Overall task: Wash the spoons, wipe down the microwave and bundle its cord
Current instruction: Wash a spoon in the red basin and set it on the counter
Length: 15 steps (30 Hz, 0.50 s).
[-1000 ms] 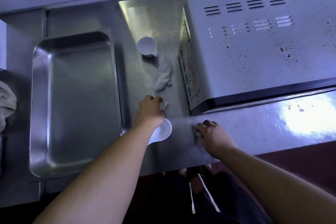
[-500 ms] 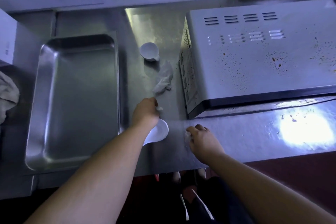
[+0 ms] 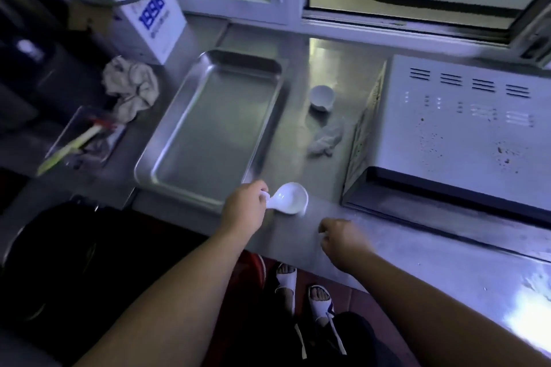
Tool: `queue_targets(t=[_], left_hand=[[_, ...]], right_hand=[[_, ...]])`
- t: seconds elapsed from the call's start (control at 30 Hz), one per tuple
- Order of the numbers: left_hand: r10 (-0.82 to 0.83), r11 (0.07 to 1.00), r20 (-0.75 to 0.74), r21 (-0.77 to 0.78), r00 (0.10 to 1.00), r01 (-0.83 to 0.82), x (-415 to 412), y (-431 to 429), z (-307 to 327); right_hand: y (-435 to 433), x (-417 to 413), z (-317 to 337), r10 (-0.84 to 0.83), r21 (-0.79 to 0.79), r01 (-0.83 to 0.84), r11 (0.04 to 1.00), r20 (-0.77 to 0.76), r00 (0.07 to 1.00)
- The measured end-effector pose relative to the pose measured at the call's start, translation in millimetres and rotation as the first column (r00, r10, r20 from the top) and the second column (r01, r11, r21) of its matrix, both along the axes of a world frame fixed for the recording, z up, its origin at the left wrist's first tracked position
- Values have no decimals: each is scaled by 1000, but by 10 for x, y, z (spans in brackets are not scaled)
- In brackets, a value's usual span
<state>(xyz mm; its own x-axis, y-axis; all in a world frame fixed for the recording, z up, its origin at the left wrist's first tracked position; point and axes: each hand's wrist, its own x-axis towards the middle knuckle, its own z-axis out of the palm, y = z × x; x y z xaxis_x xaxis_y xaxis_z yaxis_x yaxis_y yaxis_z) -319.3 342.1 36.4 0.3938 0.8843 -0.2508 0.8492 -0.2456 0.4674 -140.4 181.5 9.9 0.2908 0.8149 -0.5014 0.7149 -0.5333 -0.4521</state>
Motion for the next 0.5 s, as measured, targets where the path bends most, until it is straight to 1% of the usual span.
queue_targets(t=[0.07,0.2,0.33,0.5], left_hand=[[92,996,33,-16,995,-92,-166,-231,35],[278,956,60,-117,959,-270,-546,-652,33],[366,923,35,-138,930,-358,-1019,-1049,-84],[463,861,-59,-208,884,-465,-1580,-1401,-205]], right_hand=[[2,-56,29,61,28,-61,998,-4,998],[36,-266,47,175,58,-173,983,-21,984],[73,-616,80,299,58,-297,953,-21,954],[157,-1162,58,416,96,-412,906,-26,909]])
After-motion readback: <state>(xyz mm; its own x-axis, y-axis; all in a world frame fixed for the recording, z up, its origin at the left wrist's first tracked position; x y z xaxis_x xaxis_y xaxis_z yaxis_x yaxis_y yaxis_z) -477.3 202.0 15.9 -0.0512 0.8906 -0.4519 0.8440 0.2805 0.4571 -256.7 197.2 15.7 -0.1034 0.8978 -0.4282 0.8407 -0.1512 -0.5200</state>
